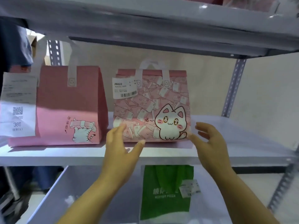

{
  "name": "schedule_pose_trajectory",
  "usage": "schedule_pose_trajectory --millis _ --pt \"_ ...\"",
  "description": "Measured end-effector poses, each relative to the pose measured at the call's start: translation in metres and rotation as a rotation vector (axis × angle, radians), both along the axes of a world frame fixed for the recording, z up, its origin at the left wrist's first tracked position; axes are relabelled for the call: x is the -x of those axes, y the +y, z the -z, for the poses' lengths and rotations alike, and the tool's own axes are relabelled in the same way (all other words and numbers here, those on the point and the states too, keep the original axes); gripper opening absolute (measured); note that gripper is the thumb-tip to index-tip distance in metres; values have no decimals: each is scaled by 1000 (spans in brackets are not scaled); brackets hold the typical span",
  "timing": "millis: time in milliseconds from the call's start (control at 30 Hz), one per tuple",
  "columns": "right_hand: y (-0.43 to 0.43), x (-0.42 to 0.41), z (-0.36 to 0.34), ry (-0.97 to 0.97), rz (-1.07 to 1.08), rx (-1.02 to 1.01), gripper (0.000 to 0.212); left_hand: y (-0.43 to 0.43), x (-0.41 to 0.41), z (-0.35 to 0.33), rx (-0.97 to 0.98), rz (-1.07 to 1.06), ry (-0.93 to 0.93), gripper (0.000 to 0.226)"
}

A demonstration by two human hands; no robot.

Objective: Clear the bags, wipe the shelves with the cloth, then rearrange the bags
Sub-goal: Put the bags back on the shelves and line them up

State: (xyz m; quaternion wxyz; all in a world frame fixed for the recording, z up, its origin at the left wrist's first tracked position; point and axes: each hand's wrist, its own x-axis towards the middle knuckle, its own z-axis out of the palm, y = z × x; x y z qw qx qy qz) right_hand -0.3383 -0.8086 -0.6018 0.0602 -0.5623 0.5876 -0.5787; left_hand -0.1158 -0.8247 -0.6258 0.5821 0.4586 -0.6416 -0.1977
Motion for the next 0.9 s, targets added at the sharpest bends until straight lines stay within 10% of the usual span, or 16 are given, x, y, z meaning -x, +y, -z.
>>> schedule_pose_trajectory --millis 267,600,900 --pt "54 18 59 -87 -103 37 9 38 38 56 53 120 90 26" --pt "53 65 197 -202 8 -386 4 20 63 186 -374 122 120 21" --pt "3 70 270 -222 77 -673 49 -26 62 256 -554 -3 -16 36"
